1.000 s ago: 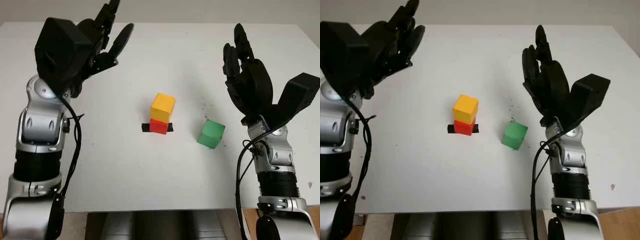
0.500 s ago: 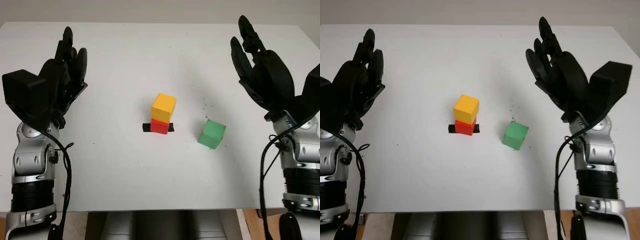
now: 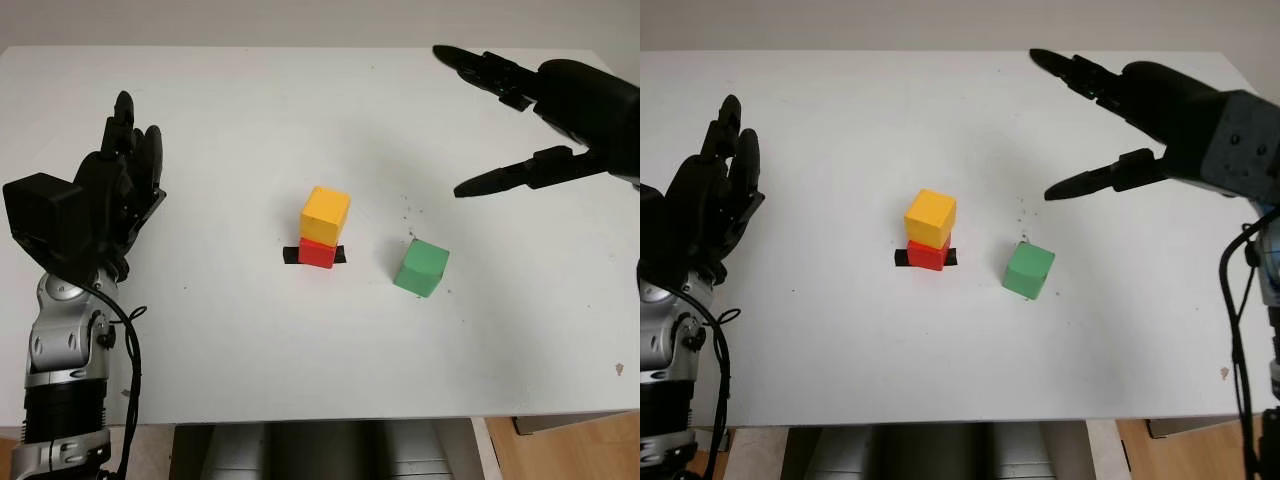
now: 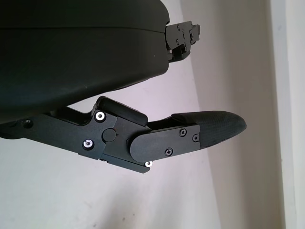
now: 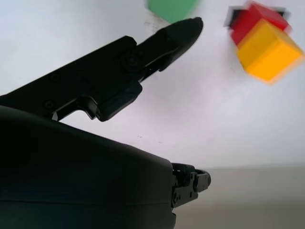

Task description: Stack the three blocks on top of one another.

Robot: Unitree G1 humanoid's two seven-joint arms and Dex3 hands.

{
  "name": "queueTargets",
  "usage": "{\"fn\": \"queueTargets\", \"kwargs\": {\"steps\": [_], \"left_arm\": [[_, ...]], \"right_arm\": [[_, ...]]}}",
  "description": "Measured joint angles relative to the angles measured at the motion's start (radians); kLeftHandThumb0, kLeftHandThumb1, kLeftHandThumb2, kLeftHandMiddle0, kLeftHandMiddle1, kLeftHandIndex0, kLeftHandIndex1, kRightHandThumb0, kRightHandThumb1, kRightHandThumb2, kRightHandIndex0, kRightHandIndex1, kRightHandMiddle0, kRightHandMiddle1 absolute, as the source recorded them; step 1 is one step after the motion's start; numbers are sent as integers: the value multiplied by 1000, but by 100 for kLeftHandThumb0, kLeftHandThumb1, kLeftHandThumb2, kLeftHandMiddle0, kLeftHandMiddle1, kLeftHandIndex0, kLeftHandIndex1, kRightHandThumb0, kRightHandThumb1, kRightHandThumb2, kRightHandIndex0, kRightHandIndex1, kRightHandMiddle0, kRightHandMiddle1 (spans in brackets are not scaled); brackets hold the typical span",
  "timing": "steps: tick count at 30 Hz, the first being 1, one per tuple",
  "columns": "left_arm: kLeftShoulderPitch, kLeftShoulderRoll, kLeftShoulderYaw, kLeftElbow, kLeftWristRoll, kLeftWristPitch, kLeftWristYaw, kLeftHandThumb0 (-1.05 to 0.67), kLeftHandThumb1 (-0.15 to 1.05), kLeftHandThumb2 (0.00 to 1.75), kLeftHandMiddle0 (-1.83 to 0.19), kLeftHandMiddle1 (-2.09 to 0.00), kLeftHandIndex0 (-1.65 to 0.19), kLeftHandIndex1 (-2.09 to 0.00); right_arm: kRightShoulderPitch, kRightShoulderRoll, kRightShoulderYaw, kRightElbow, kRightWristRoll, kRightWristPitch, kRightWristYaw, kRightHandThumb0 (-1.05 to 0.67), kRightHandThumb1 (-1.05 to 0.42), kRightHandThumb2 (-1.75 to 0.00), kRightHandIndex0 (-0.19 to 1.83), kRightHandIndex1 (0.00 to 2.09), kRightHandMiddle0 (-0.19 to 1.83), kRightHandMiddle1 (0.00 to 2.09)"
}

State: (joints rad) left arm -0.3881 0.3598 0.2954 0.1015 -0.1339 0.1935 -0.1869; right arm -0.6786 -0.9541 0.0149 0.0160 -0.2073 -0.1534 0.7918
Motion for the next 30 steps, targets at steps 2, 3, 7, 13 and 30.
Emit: {"fn": "queueTargets", "kwargs": {"steps": [2,3,7,13,30], "left_arm": [[7,1,0,1,-1,0,-2,-77,105,61,19,0,19,0],[10,2,0,2,-2,0,-3,-76,105,61,19,0,19,0],[19,5,0,3,-8,0,-4,-75,105,62,19,0,19,0],[19,5,-2,3,-19,2,-8,-75,105,61,19,0,19,0],[20,5,-4,-10,-34,19,-4,-74,105,60,19,0,18,-2]], "right_arm": [[-1,-30,19,-2,-41,-102,12,-71,-78,-6,13,9,21,9],[-1,-43,26,-2,-59,-142,17,-71,-78,-6,14,9,21,9],[-2,-75,38,14,-100,-236,31,-70,-78,-6,17,9,26,9],[9,-104,38,28,-112,-366,28,-60,-82,-7,17,7,29,8],[100,-35,76,67,-177,-592,-127,-50,-79,-6,19,6,46,9]]}}
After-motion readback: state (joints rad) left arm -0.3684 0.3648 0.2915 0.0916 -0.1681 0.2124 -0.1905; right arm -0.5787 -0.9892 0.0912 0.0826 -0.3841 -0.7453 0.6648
